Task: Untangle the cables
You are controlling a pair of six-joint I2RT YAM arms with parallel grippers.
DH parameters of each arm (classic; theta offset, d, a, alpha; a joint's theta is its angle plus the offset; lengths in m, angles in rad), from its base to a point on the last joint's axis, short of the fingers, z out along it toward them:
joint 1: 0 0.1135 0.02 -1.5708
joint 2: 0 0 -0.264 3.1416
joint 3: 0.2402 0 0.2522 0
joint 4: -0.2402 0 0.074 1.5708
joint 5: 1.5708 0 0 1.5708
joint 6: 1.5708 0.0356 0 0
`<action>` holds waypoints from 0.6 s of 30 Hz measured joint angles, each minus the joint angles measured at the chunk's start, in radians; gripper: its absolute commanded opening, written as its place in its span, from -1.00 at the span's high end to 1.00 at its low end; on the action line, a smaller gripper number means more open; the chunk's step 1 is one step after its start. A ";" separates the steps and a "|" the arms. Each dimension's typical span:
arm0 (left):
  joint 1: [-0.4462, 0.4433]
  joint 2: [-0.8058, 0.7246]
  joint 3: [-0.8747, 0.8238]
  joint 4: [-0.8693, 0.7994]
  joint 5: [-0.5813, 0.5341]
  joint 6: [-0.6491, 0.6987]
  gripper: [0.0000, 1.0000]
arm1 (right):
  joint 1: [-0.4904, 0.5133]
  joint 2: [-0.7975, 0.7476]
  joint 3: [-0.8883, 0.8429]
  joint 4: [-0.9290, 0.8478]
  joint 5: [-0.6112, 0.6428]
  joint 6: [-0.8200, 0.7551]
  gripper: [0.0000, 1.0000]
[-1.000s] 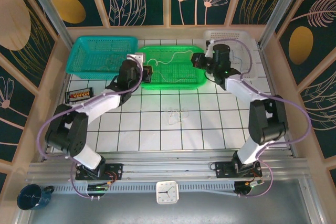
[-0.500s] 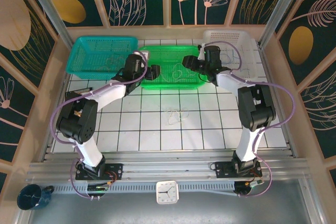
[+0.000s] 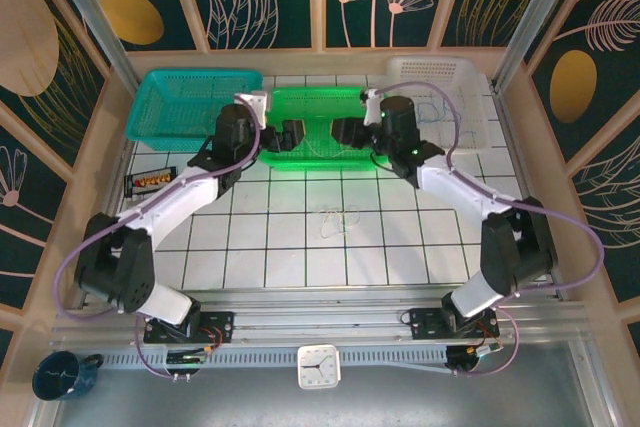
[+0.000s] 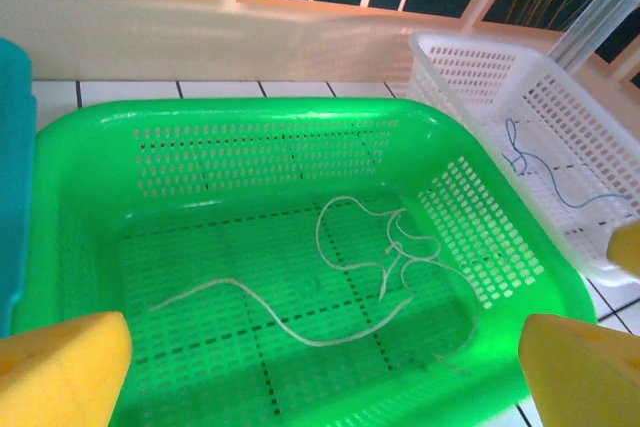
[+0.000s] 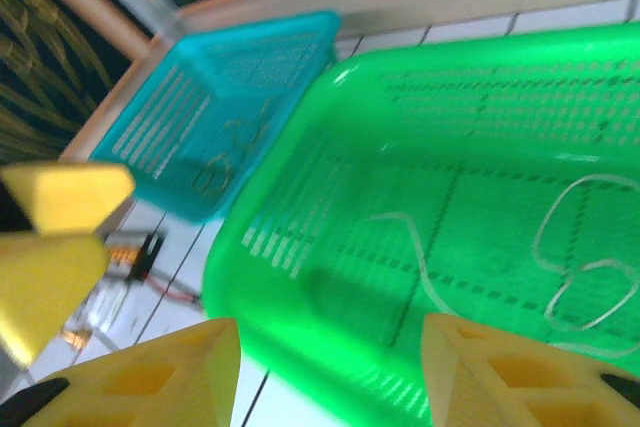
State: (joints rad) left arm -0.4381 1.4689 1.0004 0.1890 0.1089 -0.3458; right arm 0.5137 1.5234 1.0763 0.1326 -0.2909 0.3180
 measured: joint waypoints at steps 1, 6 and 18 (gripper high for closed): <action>0.000 -0.031 -0.037 0.005 0.003 -0.010 -0.98 | 0.023 -0.017 -0.023 -0.008 0.008 -0.011 -0.04; 0.000 -0.154 -0.203 0.019 0.018 -0.074 -0.98 | 0.127 -0.043 -0.123 -0.061 0.064 -0.075 -0.08; 0.000 -0.284 -0.373 0.076 0.041 -0.210 -0.98 | 0.209 0.040 -0.193 -0.132 0.125 -0.160 -0.14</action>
State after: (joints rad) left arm -0.4381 1.1847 0.6277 0.2646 0.1501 -0.5556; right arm 0.7231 1.5631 0.8829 0.0006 -0.1661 0.1581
